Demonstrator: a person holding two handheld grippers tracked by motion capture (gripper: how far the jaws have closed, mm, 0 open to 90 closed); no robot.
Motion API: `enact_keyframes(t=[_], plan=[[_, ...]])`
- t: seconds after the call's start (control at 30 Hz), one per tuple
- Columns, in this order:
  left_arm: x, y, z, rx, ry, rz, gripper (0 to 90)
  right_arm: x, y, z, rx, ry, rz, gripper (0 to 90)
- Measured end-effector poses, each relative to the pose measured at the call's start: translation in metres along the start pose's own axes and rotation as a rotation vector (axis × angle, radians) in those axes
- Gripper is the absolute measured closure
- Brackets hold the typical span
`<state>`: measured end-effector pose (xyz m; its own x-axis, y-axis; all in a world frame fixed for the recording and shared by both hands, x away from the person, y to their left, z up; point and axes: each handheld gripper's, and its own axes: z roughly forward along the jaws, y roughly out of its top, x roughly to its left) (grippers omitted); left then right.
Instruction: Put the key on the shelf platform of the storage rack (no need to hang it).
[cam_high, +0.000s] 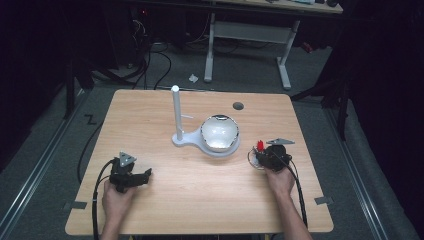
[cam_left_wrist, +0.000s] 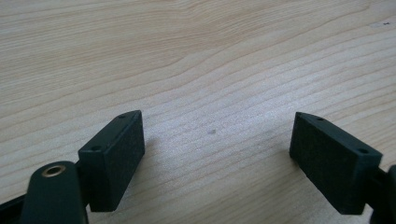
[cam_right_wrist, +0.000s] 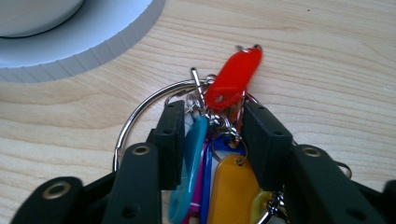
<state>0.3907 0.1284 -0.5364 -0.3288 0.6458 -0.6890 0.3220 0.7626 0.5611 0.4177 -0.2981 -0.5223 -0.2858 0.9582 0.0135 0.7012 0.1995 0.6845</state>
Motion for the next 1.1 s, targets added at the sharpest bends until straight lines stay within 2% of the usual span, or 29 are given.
enact_keyframes(t=[0.07, 0.1, 0.3, 0.37, 0.43, 0.57, 0.73, 0.9, 0.93, 1.1], plan=[[0.0, 0.0, 0.0, 0.0, 0.0, 0.0, 18.3, 0.0, 0.0, 0.0, 0.0, 0.006, -0.003, 62.4], [0.0, 0.0, 0.0, 0.0, -0.001, 0.001, 18.3, -0.001, 0.0, 0.0, -0.003, 0.02, -0.005, 70.3], [0.0, 0.0, 0.0, 0.0, 0.0, -0.001, 18.3, 0.0, 0.0, -0.001, -0.001, 0.016, -0.022, 71.2], [0.0, 0.0, 0.0, 0.0, 0.0, 0.001, 18.3, 0.002, -0.001, -0.002, -0.002, 0.012, -0.041, 71.8], [0.0, 0.0, 0.0, 0.0, 0.0, 0.0, 18.3, 0.003, -0.001, -0.003, -0.006, 0.009, -0.049, 72.0], [0.0, 0.0, 0.0, 0.0, 0.001, -0.004, 18.3, 0.004, -0.002, -0.008, -0.033, 0.004, -0.071, 78.2], [0.0, 0.0, 0.0, 0.0, 0.0, 0.0, 18.3, 0.004, -0.001, -0.012, -0.038, -0.005, -0.099, 78.5], [0.0, 0.0, 0.0, 0.0, 0.0, 0.0, 18.3, 0.004, 0.001, -0.022, -0.075, -0.001, -0.106, 79.0], [0.0, 0.0, 0.0, 0.0, 0.0, 0.001, 18.3, 0.003, 0.003, -0.029, -0.095, 0.006, -0.104, 79.2], [0.0, 0.0, 0.0, 0.0, 0.0, 0.0, 18.3, 0.0, 0.004, -0.041, -0.135, 0.02, -0.09, 79.4]])
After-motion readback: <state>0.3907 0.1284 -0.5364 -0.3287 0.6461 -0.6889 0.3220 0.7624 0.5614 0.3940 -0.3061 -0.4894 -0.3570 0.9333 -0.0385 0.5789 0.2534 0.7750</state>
